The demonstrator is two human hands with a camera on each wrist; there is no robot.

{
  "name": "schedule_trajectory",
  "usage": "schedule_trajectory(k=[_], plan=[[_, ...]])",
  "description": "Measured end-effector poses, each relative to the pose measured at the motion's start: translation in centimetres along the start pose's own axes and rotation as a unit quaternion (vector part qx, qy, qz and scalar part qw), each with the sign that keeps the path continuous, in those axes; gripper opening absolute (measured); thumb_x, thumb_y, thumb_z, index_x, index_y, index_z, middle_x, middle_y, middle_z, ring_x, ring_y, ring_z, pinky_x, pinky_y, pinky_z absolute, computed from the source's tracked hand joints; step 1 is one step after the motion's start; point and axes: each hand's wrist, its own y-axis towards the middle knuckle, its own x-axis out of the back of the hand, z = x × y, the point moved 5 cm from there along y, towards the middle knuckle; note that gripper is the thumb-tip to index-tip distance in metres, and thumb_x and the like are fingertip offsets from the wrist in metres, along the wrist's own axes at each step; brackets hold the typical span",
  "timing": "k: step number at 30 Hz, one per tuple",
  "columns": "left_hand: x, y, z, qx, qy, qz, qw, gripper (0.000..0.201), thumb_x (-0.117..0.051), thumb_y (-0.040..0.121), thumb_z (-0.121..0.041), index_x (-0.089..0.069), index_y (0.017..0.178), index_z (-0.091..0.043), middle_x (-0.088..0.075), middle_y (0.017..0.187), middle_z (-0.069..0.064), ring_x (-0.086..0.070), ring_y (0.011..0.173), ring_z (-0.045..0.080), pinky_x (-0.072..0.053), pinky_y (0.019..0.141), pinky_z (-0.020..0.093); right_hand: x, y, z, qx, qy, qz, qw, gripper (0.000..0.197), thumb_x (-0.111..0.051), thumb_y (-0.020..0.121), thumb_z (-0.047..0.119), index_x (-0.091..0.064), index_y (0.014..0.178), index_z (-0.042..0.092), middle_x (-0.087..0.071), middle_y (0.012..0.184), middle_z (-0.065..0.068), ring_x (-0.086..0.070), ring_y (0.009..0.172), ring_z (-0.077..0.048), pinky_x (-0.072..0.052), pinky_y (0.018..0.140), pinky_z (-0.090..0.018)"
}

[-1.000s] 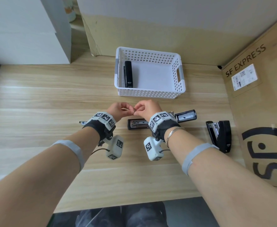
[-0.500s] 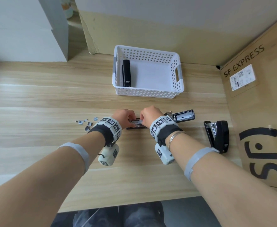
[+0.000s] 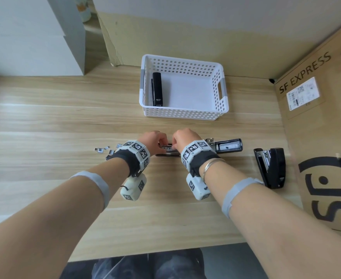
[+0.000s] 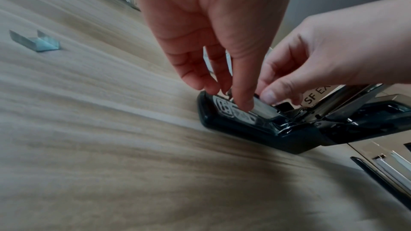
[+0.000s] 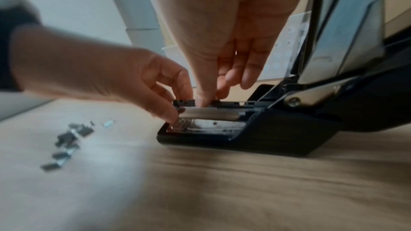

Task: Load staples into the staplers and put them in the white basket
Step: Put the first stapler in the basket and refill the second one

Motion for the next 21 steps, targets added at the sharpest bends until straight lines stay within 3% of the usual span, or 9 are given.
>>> schedule_trajectory(k=[3, 5, 7, 9, 12, 16, 18, 21], plan=[[0.4, -0.2, 0.5, -0.004, 0.003, 0.023, 1.0, 0.025, -0.066, 0.081, -0.01, -0.062, 0.105, -0.009, -0.066, 0.11, 0.007, -0.051, 0.081, 0.012, -0.041, 0.073, 0.022, 0.3, -0.5, -0.4, -0.013, -0.054, -0.001, 0.998, 0.017, -0.056, 0.089, 0.001, -0.068, 0.101, 0.004, -0.067, 0.09, -0.007, -0.063, 0.084, -0.029, -0.053, 0.076, -0.031], [1.1, -0.5, 1.7, 0.003, 0.002, 0.03, 1.0, 0.025, -0.064, 0.081, -0.005, -0.062, 0.106, -0.011, -0.067, 0.109, 0.006, -0.053, 0.08, 0.012, -0.042, 0.073, 0.022, 0.8, -1.0, -0.6, -0.019, -0.089, -0.006, 0.996, 0.017, -0.052, 0.087, -0.005, -0.064, 0.093, 0.006, -0.053, 0.069, -0.005, -0.055, 0.076, -0.028, -0.048, 0.069, -0.03], [1.9, -1.0, 3.3, 0.017, 0.026, 0.043, 0.999, 0.027, -0.061, 0.081, -0.001, -0.062, 0.106, -0.011, -0.066, 0.111, 0.007, -0.052, 0.082, 0.013, -0.041, 0.074, 0.022, 1.3, -1.4, -0.5, -0.019, -0.103, -0.013, 0.994, 0.017, -0.052, 0.087, -0.006, -0.063, 0.093, 0.006, -0.043, 0.062, -0.004, -0.051, 0.074, -0.027, -0.046, 0.067, -0.029], [2.5, -1.7, 4.7, 0.033, 0.064, 0.064, 0.995, 0.03, -0.062, 0.081, -0.001, -0.062, 0.108, -0.011, -0.064, 0.114, 0.007, -0.049, 0.083, 0.013, -0.039, 0.076, 0.021, 1.4, -1.3, -0.2, -0.01, -0.093, -0.014, 0.995, 0.019, -0.053, 0.088, -0.003, -0.065, 0.099, 0.004, -0.052, 0.069, -0.005, -0.052, 0.073, -0.026, -0.047, 0.068, -0.028], [2.5, -2.9, 6.1, 0.051, 0.12, 0.103, 0.986, 0.035, -0.07, 0.077, -0.009, -0.062, 0.111, -0.011, -0.062, 0.117, 0.007, -0.053, 0.09, 0.018, -0.04, 0.083, 0.024, 1.3, -1.2, 0.6, 0.005, -0.075, -0.009, 0.997, 0.024, -0.053, 0.088, -0.001, -0.067, 0.106, 0.007, -0.067, 0.098, -0.009, -0.054, 0.076, -0.025, -0.05, 0.073, -0.029], [1.8, -4.0, 7.2, 0.066, 0.164, 0.14, 0.974, 0.043, -0.076, 0.072, -0.017, -0.061, 0.112, -0.014, -0.059, 0.119, 0.007, -0.056, 0.109, 0.025, -0.044, 0.094, 0.033, 1.1, -1.2, 1.6, 0.017, -0.064, -0.015, 0.998, 0.027, -0.05, 0.088, -0.002, -0.067, 0.107, 0.008, -0.067, 0.104, -0.01, -0.059, 0.082, -0.027, -0.052, 0.076, -0.03], [1.7, -4.3, 7.6, 0.073, 0.179, 0.145, 0.97, 0.045, -0.076, 0.071, -0.016, -0.059, 0.114, -0.013, -0.058, 0.12, 0.007, -0.055, 0.107, 0.025, -0.045, 0.09, 0.033, 0.9, -1.2, 1.7, 0.016, -0.058, -0.016, 0.998, 0.027, -0.05, 0.089, -0.003, -0.067, 0.108, 0.008, -0.068, 0.104, -0.009, -0.064, 0.091, -0.027, -0.054, 0.078, -0.032], [1.8, -4.7, 8.3, 0.088, 0.188, 0.136, 0.969, 0.042, -0.074, 0.072, -0.013, -0.058, 0.111, -0.013, -0.058, 0.117, 0.008, -0.055, 0.1, 0.024, -0.043, 0.076, 0.028, 0.4, -1.1, 1.7, 0.018, -0.056, -0.018, 0.998, 0.027, -0.05, 0.09, -0.002, -0.068, 0.106, 0.008, -0.069, 0.103, -0.009, -0.066, 0.093, -0.027, -0.056, 0.082, -0.034]])
